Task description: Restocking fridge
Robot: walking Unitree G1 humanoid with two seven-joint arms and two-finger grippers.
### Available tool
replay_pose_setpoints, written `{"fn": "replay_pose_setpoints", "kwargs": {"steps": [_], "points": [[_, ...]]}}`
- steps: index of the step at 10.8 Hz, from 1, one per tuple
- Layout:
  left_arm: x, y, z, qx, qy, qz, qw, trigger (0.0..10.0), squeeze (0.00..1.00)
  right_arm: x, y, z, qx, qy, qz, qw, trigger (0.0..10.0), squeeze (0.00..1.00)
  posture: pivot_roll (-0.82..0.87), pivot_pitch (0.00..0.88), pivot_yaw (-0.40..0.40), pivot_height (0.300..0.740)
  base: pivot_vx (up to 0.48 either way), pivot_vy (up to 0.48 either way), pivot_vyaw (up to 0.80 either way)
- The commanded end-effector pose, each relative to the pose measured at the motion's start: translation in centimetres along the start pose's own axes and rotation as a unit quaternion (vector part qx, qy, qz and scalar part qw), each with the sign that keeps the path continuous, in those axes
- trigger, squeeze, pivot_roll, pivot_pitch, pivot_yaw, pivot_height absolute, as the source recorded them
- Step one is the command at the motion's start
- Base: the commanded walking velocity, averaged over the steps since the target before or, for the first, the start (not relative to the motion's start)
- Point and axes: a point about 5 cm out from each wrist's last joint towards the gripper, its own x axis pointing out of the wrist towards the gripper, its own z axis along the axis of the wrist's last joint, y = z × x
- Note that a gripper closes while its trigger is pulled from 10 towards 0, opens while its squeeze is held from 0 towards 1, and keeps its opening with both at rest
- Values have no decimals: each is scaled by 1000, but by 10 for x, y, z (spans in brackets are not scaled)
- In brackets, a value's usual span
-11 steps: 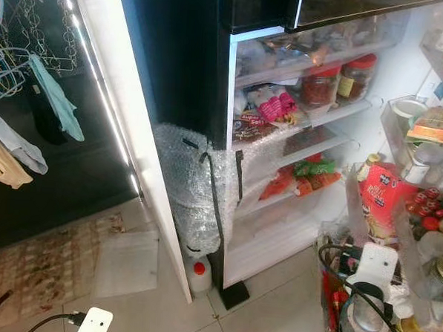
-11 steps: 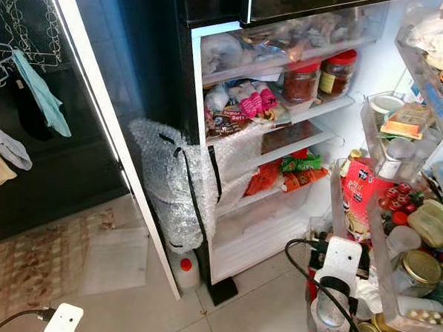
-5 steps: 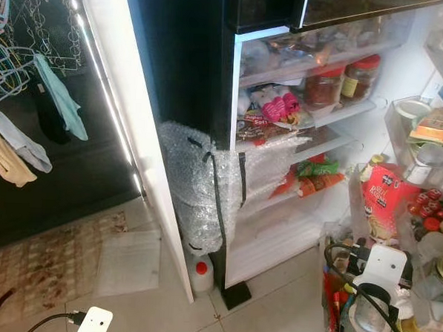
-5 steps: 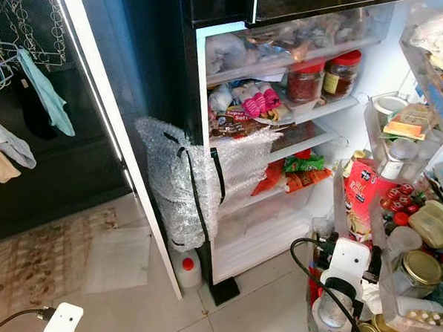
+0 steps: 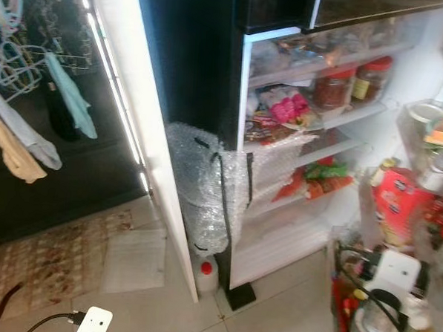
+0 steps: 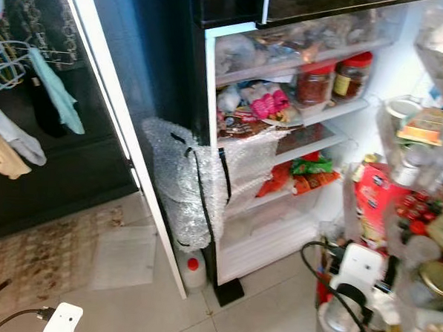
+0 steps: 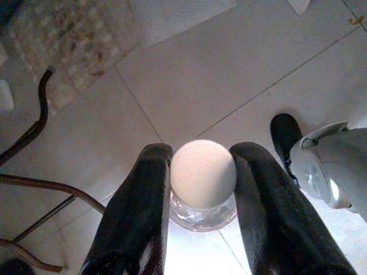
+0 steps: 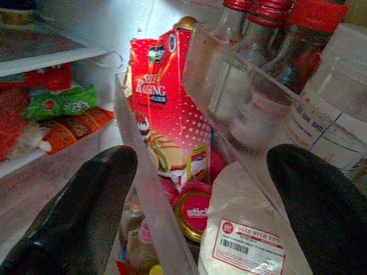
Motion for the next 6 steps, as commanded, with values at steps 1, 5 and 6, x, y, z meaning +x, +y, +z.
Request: {"fn": "replay_pose_setpoints", "kwargs": {"steps": [1,5,6], "points": [[-1,7,-3,0,4,6,1000,10000,0,2,-11,-4,1,11,-27,1000,10000,0,-98,0,84,740,0,0,0],[-1,8,-3,1,3,6,1000,10000,0,17,-57,-7,-24,15,-83,996,10000,0,-101,0,90,740,0,0,0],[-1,8,-3,2,2,5,1000,10000,0,23,-78,-6,-35,16,-105,994,10000,0,-103,0,90,740,0,0,0]]}}
